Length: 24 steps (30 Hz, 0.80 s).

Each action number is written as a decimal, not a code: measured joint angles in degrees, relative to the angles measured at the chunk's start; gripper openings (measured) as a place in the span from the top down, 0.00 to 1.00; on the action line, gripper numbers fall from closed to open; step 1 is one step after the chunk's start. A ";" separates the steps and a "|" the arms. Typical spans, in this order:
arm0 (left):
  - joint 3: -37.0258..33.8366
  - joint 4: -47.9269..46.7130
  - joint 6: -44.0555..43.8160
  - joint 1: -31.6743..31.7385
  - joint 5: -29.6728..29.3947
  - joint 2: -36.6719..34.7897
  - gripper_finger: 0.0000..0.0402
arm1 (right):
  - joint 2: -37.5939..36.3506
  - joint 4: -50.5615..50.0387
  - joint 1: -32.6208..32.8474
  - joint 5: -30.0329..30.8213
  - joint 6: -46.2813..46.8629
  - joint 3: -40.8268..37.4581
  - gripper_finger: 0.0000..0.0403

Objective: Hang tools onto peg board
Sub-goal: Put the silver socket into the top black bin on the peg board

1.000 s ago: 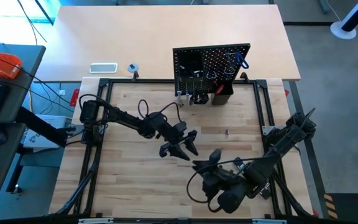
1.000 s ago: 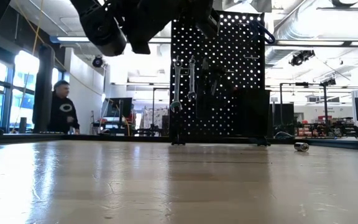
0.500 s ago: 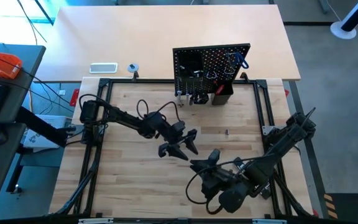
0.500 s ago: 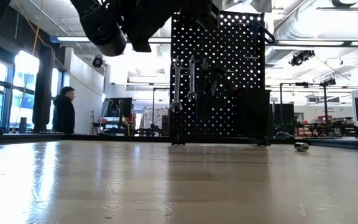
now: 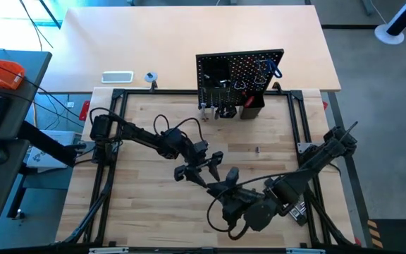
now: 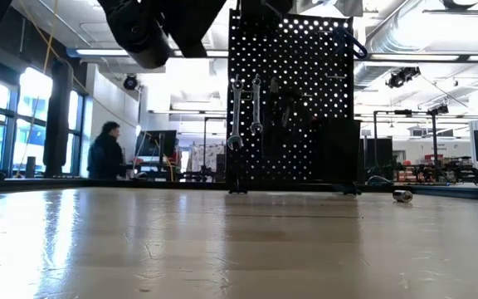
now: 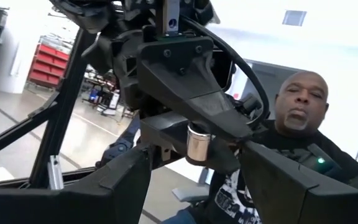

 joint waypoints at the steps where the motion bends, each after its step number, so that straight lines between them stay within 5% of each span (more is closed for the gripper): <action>1: 0.22 0.06 0.01 -0.03 0.37 0.00 0.42 | -0.01 0.50 -0.19 -0.36 -0.62 0.00 0.84; 14: 2.61 -0.05 3.07 -1.45 1.83 0.01 0.43 | -0.11 3.63 -2.98 -5.32 -5.16 0.02 0.84; 24: 3.46 2.31 4.07 -2.19 2.27 0.02 0.59 | -0.17 5.53 -3.68 -6.47 -8.29 0.07 0.84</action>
